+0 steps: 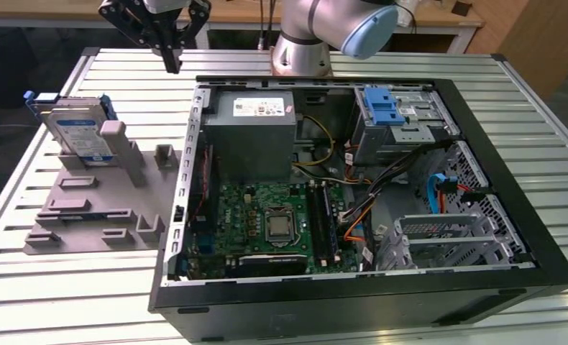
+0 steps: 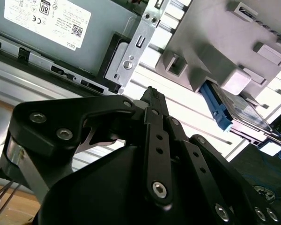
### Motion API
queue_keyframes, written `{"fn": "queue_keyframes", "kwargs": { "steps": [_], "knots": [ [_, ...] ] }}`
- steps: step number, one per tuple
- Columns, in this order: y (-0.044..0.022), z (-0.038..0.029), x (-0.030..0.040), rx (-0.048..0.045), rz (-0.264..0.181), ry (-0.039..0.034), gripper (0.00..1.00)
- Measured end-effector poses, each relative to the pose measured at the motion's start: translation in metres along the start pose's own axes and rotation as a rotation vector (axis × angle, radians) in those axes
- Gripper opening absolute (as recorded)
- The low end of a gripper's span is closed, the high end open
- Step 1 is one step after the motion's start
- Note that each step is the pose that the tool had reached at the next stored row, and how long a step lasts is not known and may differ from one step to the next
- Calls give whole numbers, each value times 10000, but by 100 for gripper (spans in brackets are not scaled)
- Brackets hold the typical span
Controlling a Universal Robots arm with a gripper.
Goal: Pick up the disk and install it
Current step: 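Reach for the disk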
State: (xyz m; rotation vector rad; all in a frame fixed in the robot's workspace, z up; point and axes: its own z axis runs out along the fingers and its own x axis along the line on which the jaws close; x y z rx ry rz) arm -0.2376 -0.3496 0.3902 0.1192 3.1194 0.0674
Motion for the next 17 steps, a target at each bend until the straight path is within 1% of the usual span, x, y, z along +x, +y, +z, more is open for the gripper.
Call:
{"fn": "queue_keyframes", "kwargs": {
  "steps": [12, 17],
  "knots": [
    [21, 3, 97, 1, 1, 1, 11],
    [34, 5, 162, 2, 1, 13, 11]
  ]
}}
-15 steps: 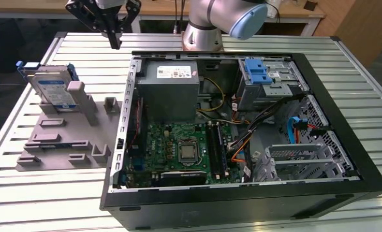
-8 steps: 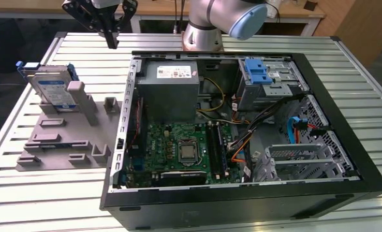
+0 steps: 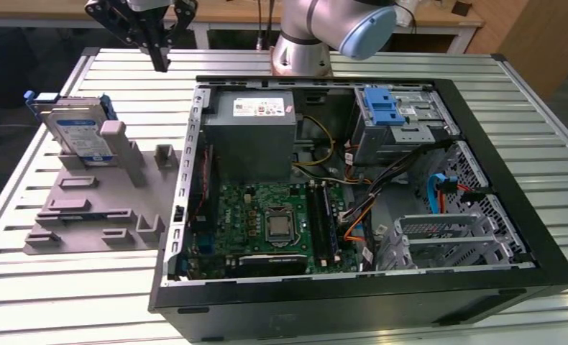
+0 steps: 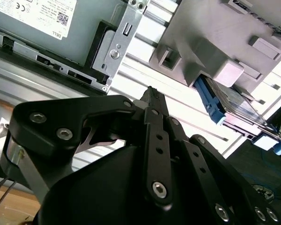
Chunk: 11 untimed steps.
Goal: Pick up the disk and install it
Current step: 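Reach for the disk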
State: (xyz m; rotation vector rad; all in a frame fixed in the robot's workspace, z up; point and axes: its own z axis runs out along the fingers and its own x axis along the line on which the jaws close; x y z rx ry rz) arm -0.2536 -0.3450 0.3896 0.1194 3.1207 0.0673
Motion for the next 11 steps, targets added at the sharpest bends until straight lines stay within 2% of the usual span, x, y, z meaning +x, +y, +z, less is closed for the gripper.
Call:
{"fn": "queue_keyframes", "kwargs": {
  "steps": [3, 4, 6, 8, 11],
  "knots": [
    [5, 2, 45, 2, 1, 43, 11],
    [6, 3, 55, 7, 6, 107, 11],
    [8, 4, 77, 22, 22, 286, 11],
    [9, 8, 93, 27, 84, 337, 11],
    [7, 13, 127, 28, 192, 343, 11]
  ]
}}
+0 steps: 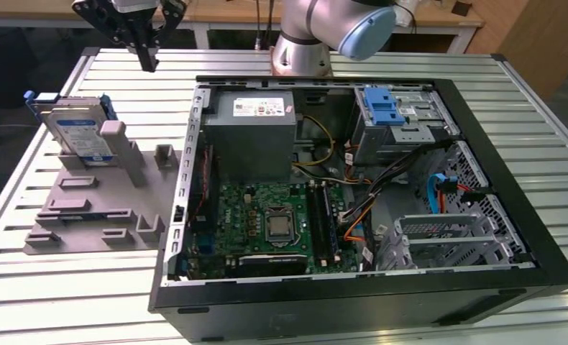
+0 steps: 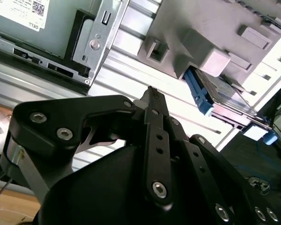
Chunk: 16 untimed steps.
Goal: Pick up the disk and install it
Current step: 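Reach for the disk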
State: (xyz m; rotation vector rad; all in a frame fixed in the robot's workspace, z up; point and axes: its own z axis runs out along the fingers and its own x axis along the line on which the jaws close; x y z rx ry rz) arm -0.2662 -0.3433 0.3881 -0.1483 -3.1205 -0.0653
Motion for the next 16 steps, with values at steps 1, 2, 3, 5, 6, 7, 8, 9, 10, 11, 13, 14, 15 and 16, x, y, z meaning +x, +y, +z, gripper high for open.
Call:
{"fn": "queue_keyframes", "kwargs": {
  "steps": [1, 2, 3, 5, 6, 7, 8, 9, 10, 11, 13, 14, 15, 16],
  "knots": [
    [-2, 2, 19, -1, 5, -1, 11],
    [-4, 3, 40, 0, 6, 1, 11],
    [-5, 5, 61, 1, 6, 1, 11],
    [-7, 10, 107, 0, 8, 0, 11],
    [-9, 12, 130, -1, 10, -1, 11],
    [-11, 14, 154, -1, 13, 0, 11],
    [-12, 16, 177, 0, 15, 0, 11],
    [-14, 17, 201, 0, 17, 2, 11],
    [-17, 19, 224, 0, 17, 2, 11],
    [-19, 20, 248, 0, 18, 4, 11],
    [-24, 24, 293, 1, 18, 5, 11],
    [-26, 26, 316, 0, 18, 4, 11],
    [-28, 29, 339, -1, 18, 5, 11],
    [-30, 31, 362, 0, 18, 5, 11]
  ]
}}
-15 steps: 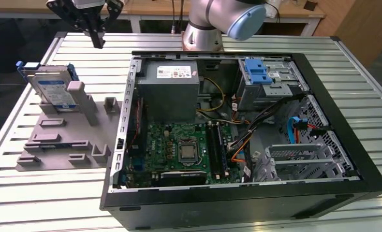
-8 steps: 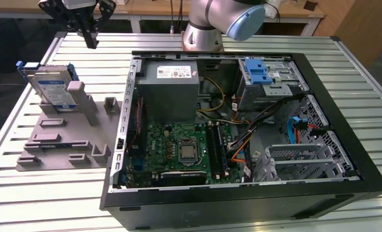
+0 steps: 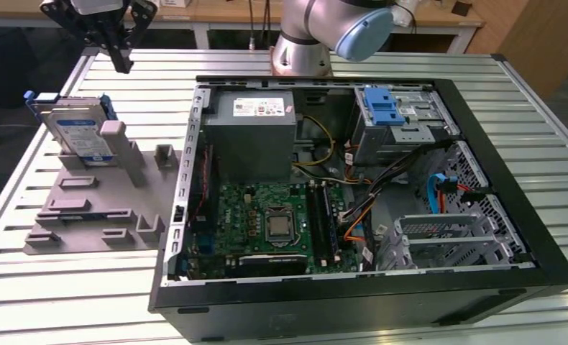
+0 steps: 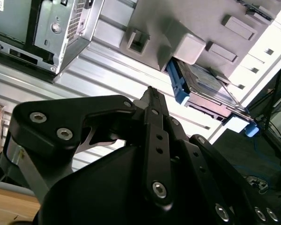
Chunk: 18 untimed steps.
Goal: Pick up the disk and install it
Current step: 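Reach for the disk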
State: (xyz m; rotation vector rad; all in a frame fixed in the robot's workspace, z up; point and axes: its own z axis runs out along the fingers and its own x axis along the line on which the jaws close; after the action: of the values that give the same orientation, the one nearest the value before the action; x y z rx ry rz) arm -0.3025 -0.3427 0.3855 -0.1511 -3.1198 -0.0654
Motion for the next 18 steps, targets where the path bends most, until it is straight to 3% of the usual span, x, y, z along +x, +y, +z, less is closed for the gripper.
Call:
{"fn": "queue_keyframes", "kwargs": {
  "steps": [5, 18],
  "knots": [
    [-10, 11, 103, 1, 1, 3, 11],
    [-27, 28, 271, 1, 1, 10, 11]
  ]
}}
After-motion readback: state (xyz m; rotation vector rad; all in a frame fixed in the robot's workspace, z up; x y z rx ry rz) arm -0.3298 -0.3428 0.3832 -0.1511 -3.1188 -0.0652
